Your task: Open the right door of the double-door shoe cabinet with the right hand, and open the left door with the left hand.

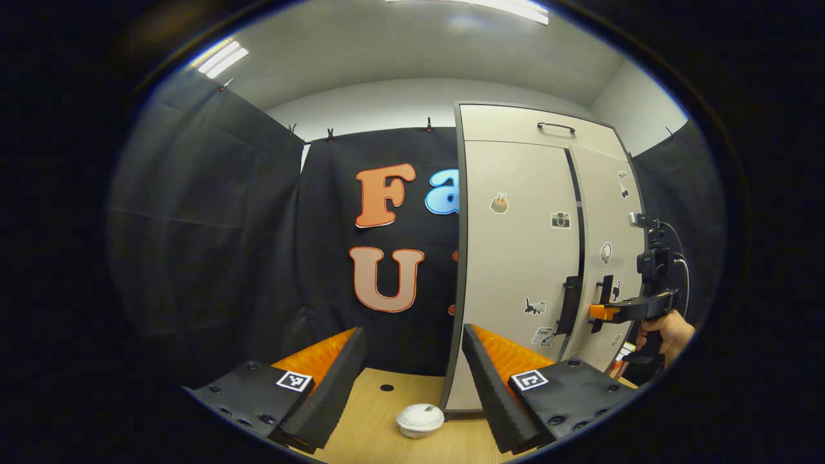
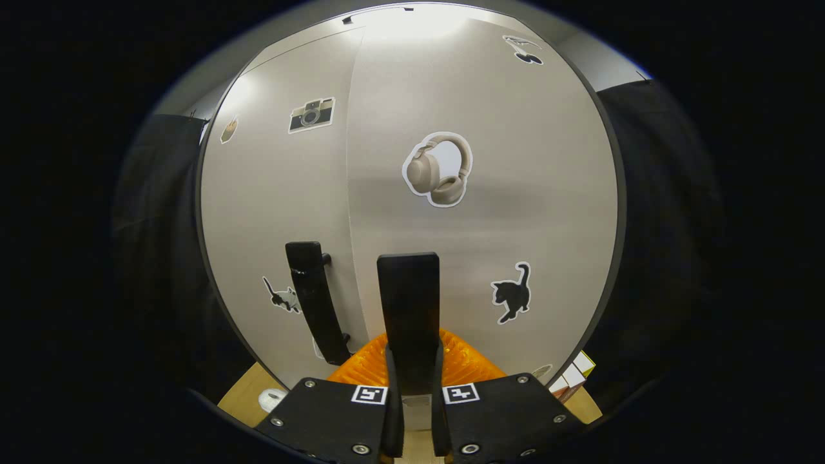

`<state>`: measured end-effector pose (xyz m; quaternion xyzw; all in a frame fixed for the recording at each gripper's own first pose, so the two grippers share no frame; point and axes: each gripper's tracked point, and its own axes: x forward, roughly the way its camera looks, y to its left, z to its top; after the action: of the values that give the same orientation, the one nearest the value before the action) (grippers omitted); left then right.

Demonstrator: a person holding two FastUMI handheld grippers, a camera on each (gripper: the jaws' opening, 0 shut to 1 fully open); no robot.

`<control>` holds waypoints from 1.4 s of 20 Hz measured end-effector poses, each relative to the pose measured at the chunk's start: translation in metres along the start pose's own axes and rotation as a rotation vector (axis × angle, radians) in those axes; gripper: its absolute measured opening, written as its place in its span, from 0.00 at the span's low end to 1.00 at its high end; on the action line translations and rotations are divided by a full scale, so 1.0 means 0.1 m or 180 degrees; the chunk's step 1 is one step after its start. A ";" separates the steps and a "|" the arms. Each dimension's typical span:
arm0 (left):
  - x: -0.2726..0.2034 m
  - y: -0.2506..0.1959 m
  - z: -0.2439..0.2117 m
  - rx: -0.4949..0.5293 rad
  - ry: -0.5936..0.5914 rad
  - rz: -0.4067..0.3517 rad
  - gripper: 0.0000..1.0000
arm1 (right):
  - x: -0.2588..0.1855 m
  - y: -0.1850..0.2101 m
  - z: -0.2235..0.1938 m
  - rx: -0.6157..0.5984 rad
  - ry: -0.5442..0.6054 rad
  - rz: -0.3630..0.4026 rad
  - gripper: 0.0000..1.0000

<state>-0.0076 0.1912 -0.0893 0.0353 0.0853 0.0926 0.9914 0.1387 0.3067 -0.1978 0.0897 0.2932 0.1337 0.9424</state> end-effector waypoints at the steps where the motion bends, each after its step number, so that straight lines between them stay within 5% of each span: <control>1: -0.02 -0.11 -0.03 -0.0057 0.0043 -0.0030 0.96 | -0.07 -0.02 -0.02 -0.0003 0.0017 0.0037 0.17; 13: -0.19 -1.18 0.07 0.0037 0.0040 -0.0316 0.96 | -0.53 -0.23 -0.07 0.0006 -0.0007 0.0445 0.17; 16: -0.21 -1.55 0.08 -0.0069 0.0097 -0.0520 0.96 | -0.66 -0.37 -0.07 -0.0021 -0.0002 0.0427 0.17; 28: -0.07 -2.32 0.07 -0.0076 0.0110 -0.0706 0.97 | -0.88 -0.85 -0.03 0.0126 0.0017 0.0265 0.14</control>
<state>0.0284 -0.0382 -0.1011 0.0123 0.1046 -0.0160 0.9943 0.0837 0.1997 -0.1747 0.1202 0.2942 0.1671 0.9333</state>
